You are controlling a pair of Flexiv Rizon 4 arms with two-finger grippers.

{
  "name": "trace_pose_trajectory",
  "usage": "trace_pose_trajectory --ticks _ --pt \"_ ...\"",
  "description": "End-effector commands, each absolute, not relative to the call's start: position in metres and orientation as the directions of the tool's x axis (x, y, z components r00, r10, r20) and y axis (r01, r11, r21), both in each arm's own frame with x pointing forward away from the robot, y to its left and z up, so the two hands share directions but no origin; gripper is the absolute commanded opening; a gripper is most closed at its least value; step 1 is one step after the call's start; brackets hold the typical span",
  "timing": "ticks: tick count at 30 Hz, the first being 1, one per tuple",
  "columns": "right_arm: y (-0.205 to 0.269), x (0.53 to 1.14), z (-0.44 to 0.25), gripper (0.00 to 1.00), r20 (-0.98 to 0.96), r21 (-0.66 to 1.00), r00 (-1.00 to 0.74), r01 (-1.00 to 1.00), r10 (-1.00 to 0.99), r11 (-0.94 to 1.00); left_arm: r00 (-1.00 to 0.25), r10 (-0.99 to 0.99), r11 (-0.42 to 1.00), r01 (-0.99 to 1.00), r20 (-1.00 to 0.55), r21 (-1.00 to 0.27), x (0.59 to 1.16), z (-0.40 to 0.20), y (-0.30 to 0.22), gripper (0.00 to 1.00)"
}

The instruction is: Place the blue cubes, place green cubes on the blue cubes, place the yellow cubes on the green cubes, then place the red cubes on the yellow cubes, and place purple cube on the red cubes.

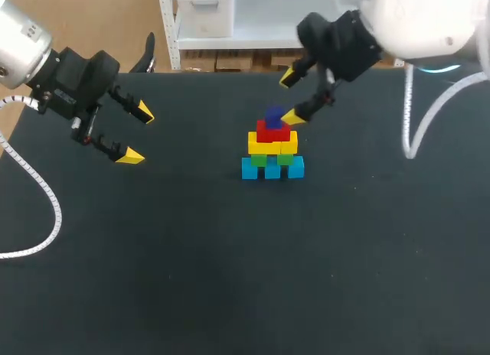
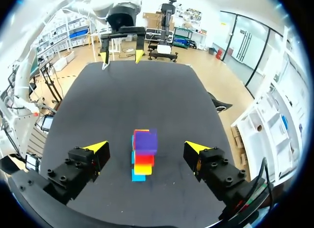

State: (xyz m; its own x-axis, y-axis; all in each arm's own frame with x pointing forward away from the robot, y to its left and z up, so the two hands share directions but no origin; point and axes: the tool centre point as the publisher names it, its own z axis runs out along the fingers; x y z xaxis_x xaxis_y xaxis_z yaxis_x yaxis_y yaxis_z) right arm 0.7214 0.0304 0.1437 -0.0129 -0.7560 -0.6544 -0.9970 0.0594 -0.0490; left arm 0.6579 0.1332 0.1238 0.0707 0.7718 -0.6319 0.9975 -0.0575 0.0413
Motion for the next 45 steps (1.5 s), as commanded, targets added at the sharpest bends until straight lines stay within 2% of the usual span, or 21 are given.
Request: trace_pose_trajectory --ticks 1,13,25,34,45 --pt "-0.008 0.691 0.158 1.0 -0.678 -0.078 -0.018 -0.992 -0.735 0.096 0.074 0.77 -0.061 0.997 -0.634 0.042 0.658 0.124 0.134 1.0" --pt "-0.091 0.64 0.165 1.0 -0.701 -0.068 -0.1 -0.976 -0.706 0.206 0.074 0.77 -0.061 0.997 -0.634 0.042 0.658 0.124 0.134 1.0" --pt "-0.142 0.593 0.148 1.0 -0.757 -0.025 -0.173 -0.956 -0.63 0.293 0.074 0.77 -0.061 0.997 -0.634 0.042 0.658 0.124 0.134 1.0" --pt "-0.164 0.581 0.134 1.0 -0.767 -0.012 -0.185 -0.953 -0.614 0.303 0.074 0.77 -0.061 0.997 -0.634 0.042 0.658 0.124 0.134 1.0" --pt "-0.166 0.582 0.133 1.0 -0.772 -0.001 -0.185 -0.956 -0.608 0.292 0.074 0.77 -0.061 0.997 -0.634 0.042 0.658 0.124 0.134 1.0"
